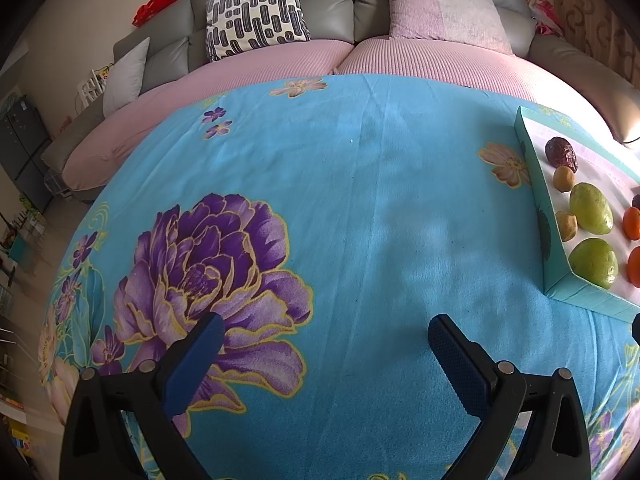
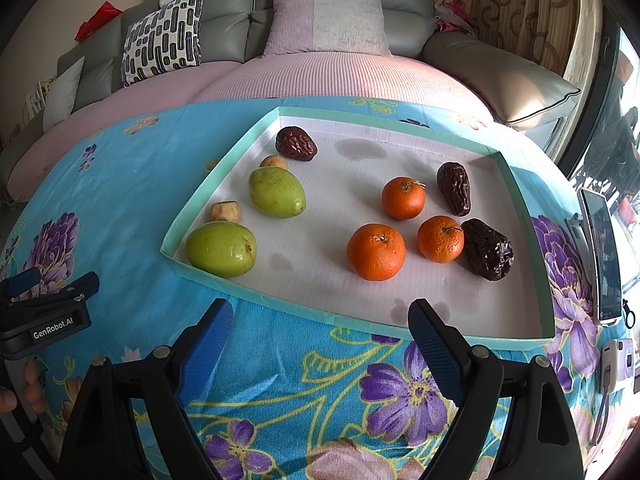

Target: Organize fruits

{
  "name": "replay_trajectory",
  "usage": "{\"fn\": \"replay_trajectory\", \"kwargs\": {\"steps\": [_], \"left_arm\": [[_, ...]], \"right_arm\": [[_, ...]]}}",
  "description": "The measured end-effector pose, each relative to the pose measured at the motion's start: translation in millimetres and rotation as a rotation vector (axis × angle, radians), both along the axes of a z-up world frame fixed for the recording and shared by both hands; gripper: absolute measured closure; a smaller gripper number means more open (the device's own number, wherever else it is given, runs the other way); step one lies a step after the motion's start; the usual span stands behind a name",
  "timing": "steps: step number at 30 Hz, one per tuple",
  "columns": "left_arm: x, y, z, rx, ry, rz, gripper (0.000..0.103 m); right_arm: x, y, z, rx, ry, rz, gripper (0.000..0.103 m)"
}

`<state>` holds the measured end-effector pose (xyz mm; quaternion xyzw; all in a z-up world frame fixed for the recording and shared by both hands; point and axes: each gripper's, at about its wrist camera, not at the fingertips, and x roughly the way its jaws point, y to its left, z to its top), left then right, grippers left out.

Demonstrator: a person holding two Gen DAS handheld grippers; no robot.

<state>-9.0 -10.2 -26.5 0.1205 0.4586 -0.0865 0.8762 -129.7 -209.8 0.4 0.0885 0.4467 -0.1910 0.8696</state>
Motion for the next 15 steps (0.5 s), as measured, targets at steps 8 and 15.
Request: {"fn": "replay_trajectory", "kwargs": {"steps": [8,15], "left_arm": [[0.5,-0.3,0.2,0.0,0.0,-0.001,0.0],[0.5,-0.1,-0.1,0.001,0.0,-0.001,0.0]], "right_arm": [[-1.3,0.0,-1.0,0.001,0.004,0.001,0.013],[0.0,-0.5,-0.9,0.001,0.005,0.001,0.013]]}}
